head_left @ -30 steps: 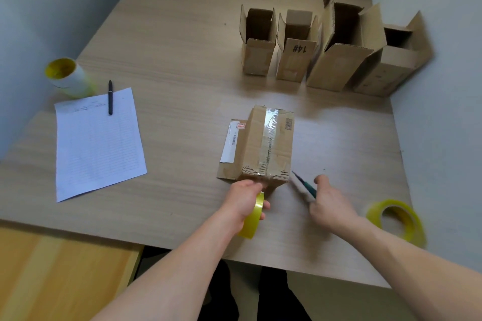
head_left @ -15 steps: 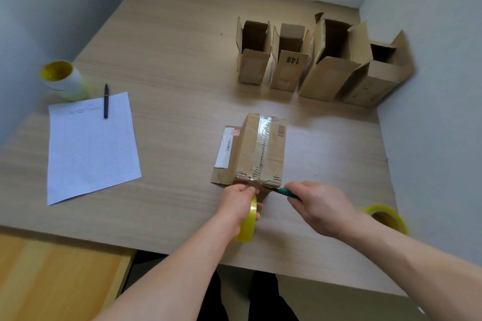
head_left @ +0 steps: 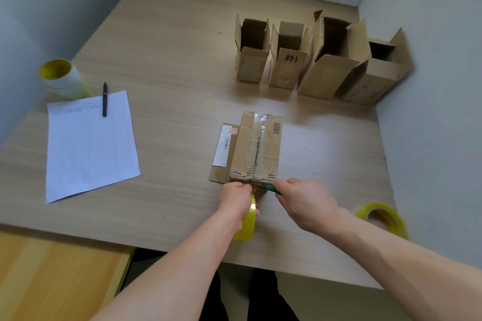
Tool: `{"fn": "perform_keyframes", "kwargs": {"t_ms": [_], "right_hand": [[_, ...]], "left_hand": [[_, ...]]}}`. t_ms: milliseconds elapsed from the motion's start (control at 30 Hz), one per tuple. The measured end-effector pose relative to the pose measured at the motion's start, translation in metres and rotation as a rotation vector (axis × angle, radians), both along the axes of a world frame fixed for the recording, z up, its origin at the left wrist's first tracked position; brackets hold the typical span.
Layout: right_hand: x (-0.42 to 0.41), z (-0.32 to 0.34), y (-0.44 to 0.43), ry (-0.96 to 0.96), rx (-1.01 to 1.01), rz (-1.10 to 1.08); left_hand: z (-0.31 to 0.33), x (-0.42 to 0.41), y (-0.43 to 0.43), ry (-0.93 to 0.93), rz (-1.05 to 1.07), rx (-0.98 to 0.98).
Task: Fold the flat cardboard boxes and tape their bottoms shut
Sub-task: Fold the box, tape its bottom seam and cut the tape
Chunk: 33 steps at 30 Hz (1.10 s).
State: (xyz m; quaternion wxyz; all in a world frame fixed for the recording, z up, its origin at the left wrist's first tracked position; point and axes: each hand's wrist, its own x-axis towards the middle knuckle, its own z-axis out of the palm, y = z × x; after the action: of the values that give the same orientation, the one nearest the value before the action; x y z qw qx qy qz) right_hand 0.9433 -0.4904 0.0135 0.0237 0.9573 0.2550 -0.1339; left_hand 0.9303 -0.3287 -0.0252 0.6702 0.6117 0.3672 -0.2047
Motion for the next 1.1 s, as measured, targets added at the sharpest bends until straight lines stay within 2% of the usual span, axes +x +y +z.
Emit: {"fn": "perform_keyframes", "kwargs": {"t_ms": [267,533,800,867,900,933,1000,1033,1100], "right_hand": [[0.002,0.006,0.008,-0.008,-0.138,0.025],[-0.005,-0.01,-0.011,0.121,-0.168,-0.063],[-0.013,-0.036,-0.033,0.365,-0.011,-0.503],[-0.01,-0.036,-0.031,0.326,0.079,-0.56],[-0.008,-0.033,-0.029,0.241,0.172,-0.57],[-0.006,-0.029,-0.025,0.117,0.285,-0.54],[0.003,-0.02,-0.012,-0.104,0.451,-0.331],[0.008,-0.017,-0.003,-0.153,0.49,-0.208],[0.017,-0.012,0.016,-0.125,0.471,-0.011]], "left_hand": [[0.002,0.005,-0.003,0.078,0.037,-0.007],[0.006,-0.001,-0.003,0.098,0.029,-0.08],[0.001,-0.003,0.002,0.028,0.003,-0.069],[0.001,-0.003,0.003,0.029,-0.001,-0.068],[0.001,-0.003,0.004,0.03,0.0,-0.069],[0.0,-0.003,0.004,0.035,0.0,-0.071],[0.0,-0.003,0.004,0.028,0.005,-0.072],[0.0,-0.003,0.004,0.015,0.01,-0.073],[-0.001,-0.002,0.002,-0.01,0.012,-0.07]]}}
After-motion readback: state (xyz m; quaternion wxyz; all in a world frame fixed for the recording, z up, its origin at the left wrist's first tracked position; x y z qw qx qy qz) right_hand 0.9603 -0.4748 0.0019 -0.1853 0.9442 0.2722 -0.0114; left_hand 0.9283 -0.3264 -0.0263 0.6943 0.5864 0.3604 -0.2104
